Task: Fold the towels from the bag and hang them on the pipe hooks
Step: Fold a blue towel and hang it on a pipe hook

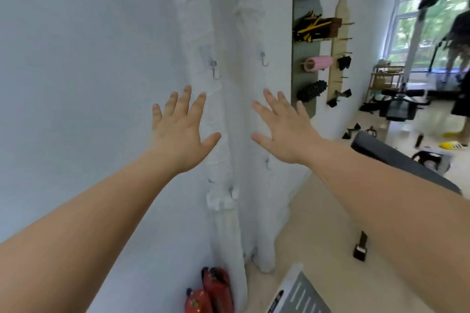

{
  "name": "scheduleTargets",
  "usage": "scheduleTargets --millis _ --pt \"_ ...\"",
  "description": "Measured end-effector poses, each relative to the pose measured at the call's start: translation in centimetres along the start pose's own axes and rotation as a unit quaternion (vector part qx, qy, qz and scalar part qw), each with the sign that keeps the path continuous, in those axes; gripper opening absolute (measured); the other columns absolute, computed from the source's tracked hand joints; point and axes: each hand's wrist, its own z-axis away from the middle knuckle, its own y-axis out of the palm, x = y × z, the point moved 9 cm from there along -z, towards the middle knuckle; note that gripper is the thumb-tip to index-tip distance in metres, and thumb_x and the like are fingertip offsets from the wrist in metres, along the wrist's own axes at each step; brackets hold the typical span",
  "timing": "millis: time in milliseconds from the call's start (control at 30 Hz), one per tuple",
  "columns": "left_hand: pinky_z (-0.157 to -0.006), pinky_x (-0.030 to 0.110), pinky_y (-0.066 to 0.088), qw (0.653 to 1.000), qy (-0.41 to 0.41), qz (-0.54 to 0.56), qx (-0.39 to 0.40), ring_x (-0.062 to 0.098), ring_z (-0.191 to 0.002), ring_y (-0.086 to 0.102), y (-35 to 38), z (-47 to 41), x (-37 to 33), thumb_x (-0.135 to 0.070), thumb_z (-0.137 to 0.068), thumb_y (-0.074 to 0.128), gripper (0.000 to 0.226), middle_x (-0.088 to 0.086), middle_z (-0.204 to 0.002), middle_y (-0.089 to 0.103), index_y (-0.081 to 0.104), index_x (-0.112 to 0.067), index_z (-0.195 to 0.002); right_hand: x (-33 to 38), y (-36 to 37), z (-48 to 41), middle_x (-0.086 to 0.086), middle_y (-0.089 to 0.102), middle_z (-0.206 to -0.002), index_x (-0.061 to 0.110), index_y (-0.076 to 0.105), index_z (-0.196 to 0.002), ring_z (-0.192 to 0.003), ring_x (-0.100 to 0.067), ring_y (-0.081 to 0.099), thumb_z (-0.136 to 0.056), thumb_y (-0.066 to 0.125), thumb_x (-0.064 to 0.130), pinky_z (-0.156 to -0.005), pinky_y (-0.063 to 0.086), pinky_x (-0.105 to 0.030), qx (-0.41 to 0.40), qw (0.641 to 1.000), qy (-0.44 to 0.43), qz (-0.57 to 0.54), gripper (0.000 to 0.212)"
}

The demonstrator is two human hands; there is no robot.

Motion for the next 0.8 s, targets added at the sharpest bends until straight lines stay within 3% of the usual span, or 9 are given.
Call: scheduleTargets --millis 267,500,800 --pt "-0.124 0.057 0.007 0.984 0.09 0.093 0.123 0.032 -0.157 0.003 6.9 12.4 -16.4 -0.069 -0.092 0.045 0.091 0.005 -0.171 -0.002 0.003 -0.029 -0.161 -9.2 5.5 23.1 0.003 -0.019 -0.168 0.037 0.003 -0.16 -0.155 -0.024 -0.012 -0.099 0.043 0.058 -0.123 -0.003 -0.051 0.123 0.981 0.137 -0.055 0.076" --pt "-0.123 0.054 0.017 0.954 0.167 0.127 0.214 0.035 -0.154 0.013 11.3 23.5 -35.1 -0.068 -0.089 0.051 0.091 0.009 -0.17 0.008 0.013 -0.027 -0.161 -20.2 8.2 42.3 -0.002 -0.005 -0.169 0.034 0.017 -0.159 -0.156 -0.026 -0.002 -0.093 0.053 0.06 -0.124 0.006 -0.056 0.176 0.958 0.22 -0.054 0.079" --pt "-0.124 0.044 0.016 0.898 0.203 0.156 0.358 0.029 -0.151 0.023 15.9 38.1 -56.1 -0.061 -0.091 0.056 0.083 0.006 -0.168 0.018 0.02 -0.029 -0.159 -35.4 10.9 65.3 -0.005 0.012 -0.168 0.034 0.036 -0.153 -0.152 -0.029 0.02 -0.09 0.059 0.057 -0.119 0.029 -0.051 0.278 0.9 0.324 -0.086 0.071"
